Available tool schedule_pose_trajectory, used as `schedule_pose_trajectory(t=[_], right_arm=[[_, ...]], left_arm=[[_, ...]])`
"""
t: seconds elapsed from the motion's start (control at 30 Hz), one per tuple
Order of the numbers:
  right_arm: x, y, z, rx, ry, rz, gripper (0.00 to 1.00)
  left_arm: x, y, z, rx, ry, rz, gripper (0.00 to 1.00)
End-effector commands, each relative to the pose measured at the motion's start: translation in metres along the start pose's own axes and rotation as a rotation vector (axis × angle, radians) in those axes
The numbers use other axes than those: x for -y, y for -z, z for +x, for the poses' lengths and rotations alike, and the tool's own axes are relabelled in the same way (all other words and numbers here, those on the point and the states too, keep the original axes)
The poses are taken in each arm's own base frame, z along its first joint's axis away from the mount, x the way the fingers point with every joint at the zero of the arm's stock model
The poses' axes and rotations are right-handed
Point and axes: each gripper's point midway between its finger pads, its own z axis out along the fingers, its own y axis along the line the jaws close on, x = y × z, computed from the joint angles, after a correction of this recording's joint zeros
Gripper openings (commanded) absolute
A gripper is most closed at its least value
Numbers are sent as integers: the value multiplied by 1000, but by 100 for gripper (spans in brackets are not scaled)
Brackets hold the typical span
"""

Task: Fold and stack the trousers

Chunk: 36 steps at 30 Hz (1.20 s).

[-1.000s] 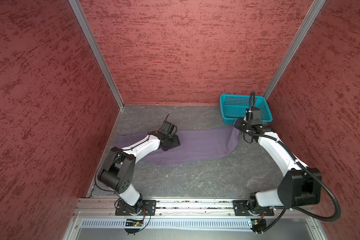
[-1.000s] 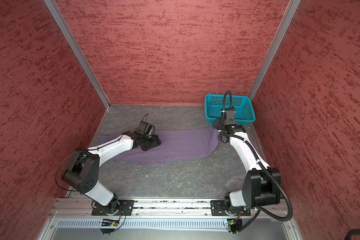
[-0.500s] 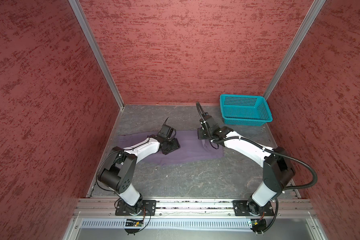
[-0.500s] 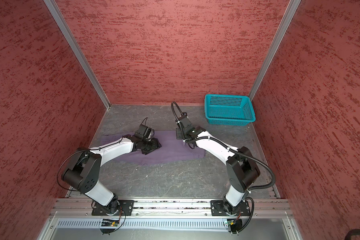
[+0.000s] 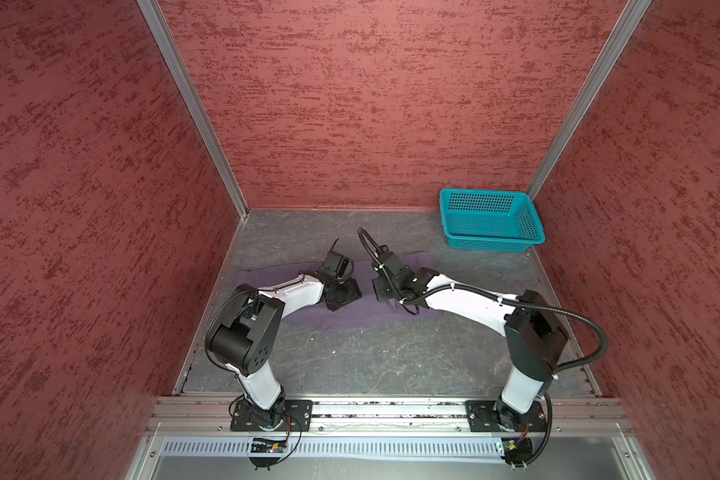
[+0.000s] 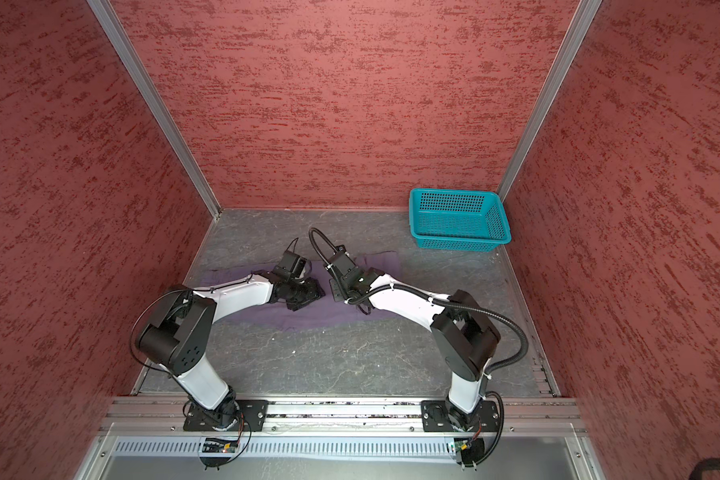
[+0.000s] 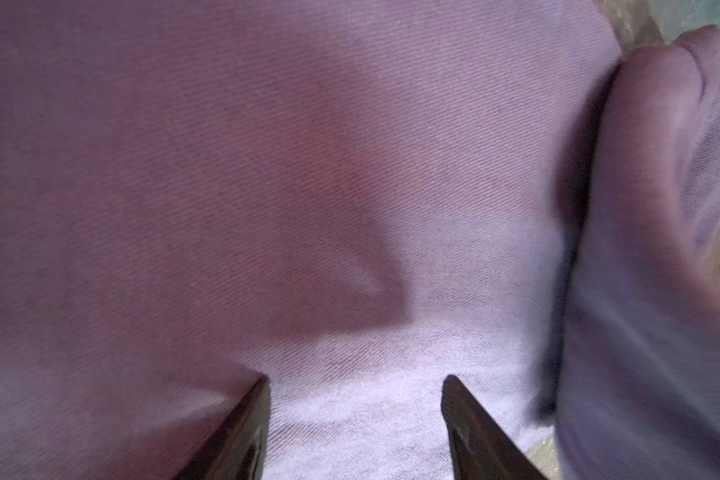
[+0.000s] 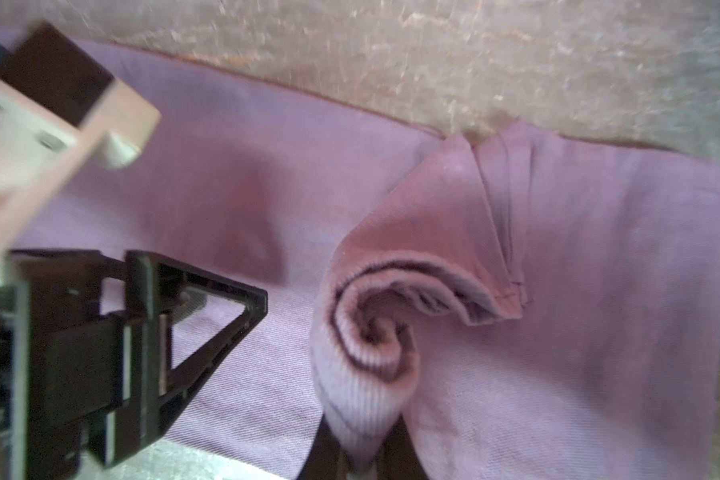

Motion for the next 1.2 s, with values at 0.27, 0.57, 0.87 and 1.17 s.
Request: schedule_pose_trajectory(t=[0.27,0.57,0.87,1.17], right_arm=[[-35,1,16,-27,88,-109,99],[1,73,-33,209,46,-26,99],[117,75,-33,147,-445,-143,0],[140,21,15,-50,-697,-341,0]], left_arm=[[-16,-6,1,-16,30,-45,73],[-2,43,-33,147,-36,-100,75],[96,37,-21,147,-369,-68,56],[168,-11,16,37,-498,-26,59]])
